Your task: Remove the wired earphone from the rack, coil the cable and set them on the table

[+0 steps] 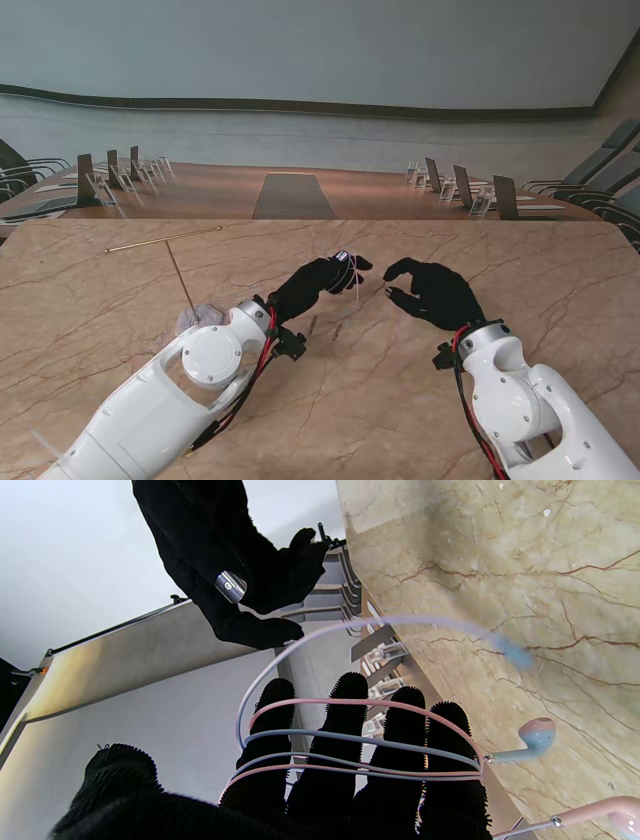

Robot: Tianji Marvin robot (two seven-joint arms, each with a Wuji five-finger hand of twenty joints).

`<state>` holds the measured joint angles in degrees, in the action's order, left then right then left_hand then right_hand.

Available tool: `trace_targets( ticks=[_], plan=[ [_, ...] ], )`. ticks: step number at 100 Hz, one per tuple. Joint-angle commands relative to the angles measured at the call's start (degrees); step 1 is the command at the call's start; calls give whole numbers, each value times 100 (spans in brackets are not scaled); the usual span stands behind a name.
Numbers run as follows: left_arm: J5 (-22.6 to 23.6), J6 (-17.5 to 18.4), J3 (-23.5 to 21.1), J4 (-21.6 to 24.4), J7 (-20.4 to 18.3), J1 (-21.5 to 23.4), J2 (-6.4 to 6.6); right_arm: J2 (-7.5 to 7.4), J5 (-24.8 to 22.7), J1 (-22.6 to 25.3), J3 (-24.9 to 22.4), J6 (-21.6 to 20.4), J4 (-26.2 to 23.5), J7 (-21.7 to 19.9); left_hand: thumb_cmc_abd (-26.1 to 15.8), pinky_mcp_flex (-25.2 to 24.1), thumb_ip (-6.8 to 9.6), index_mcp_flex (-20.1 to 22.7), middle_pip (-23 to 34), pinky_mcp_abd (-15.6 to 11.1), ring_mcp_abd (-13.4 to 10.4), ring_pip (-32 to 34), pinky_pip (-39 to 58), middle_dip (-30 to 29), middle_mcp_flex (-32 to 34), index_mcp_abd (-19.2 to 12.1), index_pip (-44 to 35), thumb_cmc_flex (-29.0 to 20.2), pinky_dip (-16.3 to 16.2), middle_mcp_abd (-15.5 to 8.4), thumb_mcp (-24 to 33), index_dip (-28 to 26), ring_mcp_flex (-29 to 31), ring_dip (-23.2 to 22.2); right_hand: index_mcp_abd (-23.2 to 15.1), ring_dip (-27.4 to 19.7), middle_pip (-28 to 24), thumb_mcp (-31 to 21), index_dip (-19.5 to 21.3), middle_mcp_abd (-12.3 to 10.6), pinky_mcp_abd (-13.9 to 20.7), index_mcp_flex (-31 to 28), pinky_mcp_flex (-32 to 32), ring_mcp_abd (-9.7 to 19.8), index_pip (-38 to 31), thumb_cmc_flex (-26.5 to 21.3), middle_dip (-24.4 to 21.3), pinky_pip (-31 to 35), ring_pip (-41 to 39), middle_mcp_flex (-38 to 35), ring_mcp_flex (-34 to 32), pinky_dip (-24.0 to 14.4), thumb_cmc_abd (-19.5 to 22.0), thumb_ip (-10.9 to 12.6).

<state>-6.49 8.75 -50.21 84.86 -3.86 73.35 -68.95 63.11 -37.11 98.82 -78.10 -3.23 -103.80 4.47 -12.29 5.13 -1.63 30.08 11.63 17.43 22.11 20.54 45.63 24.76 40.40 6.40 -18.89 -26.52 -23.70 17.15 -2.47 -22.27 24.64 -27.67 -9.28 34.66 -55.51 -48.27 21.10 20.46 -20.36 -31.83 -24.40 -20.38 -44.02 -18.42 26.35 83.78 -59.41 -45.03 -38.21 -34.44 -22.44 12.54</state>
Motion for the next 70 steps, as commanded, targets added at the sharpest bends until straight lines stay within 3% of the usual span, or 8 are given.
trace_targets(
  ticks=[1,30,41,70],
  plan=[
    [-20,-20,20,33,7,36,-47,45,-72,43,13,43,-6,-125,21,-80,-141,63,-41,21,-279,-85,-145,-58,3,-492,-32,-99,92,-268,7,-96,-93,49,-132,145,36,188,117,191,150,274,-138,-350,241,237,82,364,-287,144,-103,-192,264,196],
    [-54,-31,77,14,1,4,-60,77,984,-43,149,237,155,-501,26,-58,-143,48,-41,-36,-266,-96,-138,-103,-43,-610,-43,-104,91,-196,-3,-117,-91,71,-439,302,-251,481,17,225,-57,1113,-923,-585,398,193,214,1020,-846,-448,-841,-418,183,62],
    [-58,-30,87,6,-14,-6,-59,122,1465,-113,233,263,272,-506,25,-53,-143,27,-47,-27,-254,-88,-139,-117,-84,-685,-41,-100,92,-78,-5,-123,-92,71,-476,467,-490,629,-98,286,-113,1322,-1301,-737,297,186,369,1342,-1253,-531,-1048,-612,80,-132],
    [-61,-49,102,7,-17,-2,-61,154,2273,-266,379,347,474,-741,42,-22,-145,62,-55,-46,-162,-39,-121,-158,-56,-818,-64,-125,85,-11,-3,-149,-77,56,-728,531,-689,1049,-341,163,-17,1989,-1753,-641,199,287,540,1584,-1465,-639,-1430,-728,-23,-669]
  ],
)
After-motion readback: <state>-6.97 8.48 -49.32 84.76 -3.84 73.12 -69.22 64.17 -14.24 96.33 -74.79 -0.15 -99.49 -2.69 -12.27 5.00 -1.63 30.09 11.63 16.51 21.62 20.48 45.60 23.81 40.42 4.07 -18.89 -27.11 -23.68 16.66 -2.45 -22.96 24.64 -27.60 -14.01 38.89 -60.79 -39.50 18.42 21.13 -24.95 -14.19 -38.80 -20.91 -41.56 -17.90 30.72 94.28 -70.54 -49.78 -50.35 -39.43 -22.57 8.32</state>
